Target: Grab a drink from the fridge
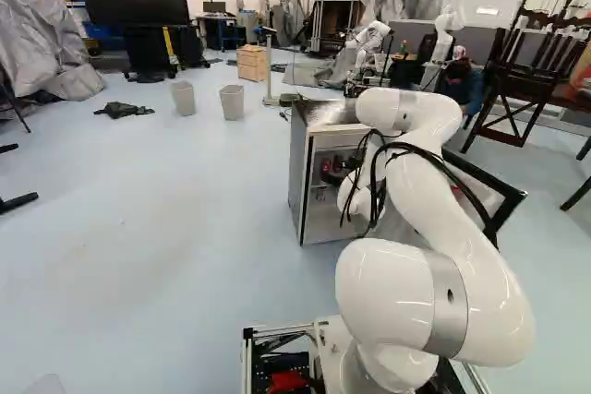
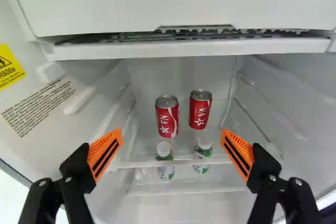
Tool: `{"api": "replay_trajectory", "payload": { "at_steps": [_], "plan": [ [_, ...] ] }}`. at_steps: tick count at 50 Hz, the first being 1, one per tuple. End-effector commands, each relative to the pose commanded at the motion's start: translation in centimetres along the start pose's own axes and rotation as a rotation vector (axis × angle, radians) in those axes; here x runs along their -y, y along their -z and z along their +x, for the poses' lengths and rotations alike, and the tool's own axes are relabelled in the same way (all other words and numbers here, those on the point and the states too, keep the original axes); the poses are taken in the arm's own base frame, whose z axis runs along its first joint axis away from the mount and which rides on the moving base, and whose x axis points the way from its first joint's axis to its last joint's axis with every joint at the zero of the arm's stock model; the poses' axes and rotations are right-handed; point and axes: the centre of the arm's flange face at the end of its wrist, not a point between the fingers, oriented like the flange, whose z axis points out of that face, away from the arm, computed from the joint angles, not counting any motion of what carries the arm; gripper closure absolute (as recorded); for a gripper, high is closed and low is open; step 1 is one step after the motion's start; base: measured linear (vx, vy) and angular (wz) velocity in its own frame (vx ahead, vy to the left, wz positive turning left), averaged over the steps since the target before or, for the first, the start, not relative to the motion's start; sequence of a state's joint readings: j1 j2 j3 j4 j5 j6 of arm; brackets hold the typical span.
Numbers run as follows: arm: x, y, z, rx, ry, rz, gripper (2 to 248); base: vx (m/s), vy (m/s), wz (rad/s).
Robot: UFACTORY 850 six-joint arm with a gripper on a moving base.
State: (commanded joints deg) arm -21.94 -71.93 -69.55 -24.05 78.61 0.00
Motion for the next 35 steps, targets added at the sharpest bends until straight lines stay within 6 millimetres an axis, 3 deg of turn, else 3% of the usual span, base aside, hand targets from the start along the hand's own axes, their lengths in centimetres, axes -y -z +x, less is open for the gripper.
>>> {"api": "replay_trajectory", "payload": {
  "at_steps": [35],
  "plan": [
    [-1.2,-3.5,-1.3,0.046,0.025,-0.002,3,0.000,0.000,0.000]
  ]
}}
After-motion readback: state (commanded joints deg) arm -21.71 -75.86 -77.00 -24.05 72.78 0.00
